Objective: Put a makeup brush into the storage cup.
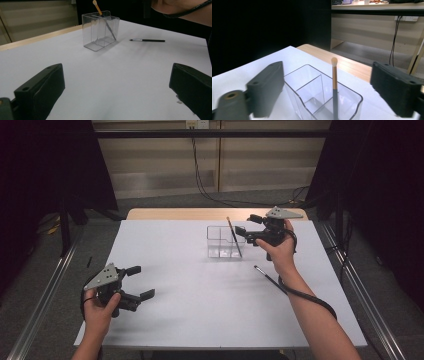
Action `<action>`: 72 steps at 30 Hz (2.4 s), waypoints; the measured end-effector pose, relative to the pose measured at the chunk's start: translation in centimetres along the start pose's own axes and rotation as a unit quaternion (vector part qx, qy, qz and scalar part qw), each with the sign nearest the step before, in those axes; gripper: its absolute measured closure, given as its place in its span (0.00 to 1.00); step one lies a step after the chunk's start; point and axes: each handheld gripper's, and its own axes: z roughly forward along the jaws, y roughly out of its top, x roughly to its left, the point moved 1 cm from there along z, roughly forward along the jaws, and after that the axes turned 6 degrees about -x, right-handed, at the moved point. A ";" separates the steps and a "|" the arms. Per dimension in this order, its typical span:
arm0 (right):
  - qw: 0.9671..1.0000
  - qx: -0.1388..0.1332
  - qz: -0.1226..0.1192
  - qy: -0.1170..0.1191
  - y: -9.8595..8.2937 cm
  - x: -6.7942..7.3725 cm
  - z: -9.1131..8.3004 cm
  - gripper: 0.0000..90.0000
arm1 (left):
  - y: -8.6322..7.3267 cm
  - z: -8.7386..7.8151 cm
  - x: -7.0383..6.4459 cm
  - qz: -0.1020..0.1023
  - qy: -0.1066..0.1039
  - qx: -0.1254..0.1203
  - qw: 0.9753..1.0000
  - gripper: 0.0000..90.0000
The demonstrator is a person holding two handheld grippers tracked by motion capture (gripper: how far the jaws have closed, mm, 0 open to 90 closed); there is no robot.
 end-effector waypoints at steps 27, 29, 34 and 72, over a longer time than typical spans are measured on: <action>1.000 0.002 -0.014 0.019 -1.0 0.9 -2.8 0.01 | 0.0 0.2 -0.1 -0.004 -0.005 -0.002 1.000 0.00; 1.000 0.000 -0.014 0.021 -1.1 0.9 -3.0 0.01 | 0.0 0.2 -0.1 -0.002 -0.002 -0.002 1.000 0.00; 1.000 0.002 -0.013 0.020 -1.4 0.9 -3.5 0.01 | 0.0 0.2 -0.1 -0.003 -0.004 -0.001 1.000 0.00; 0.999 0.017 -0.022 0.024 -4.6 1.6 -7.8 0.00 | 0.0 0.3 -0.3 -0.002 -0.006 -0.003 1.000 0.00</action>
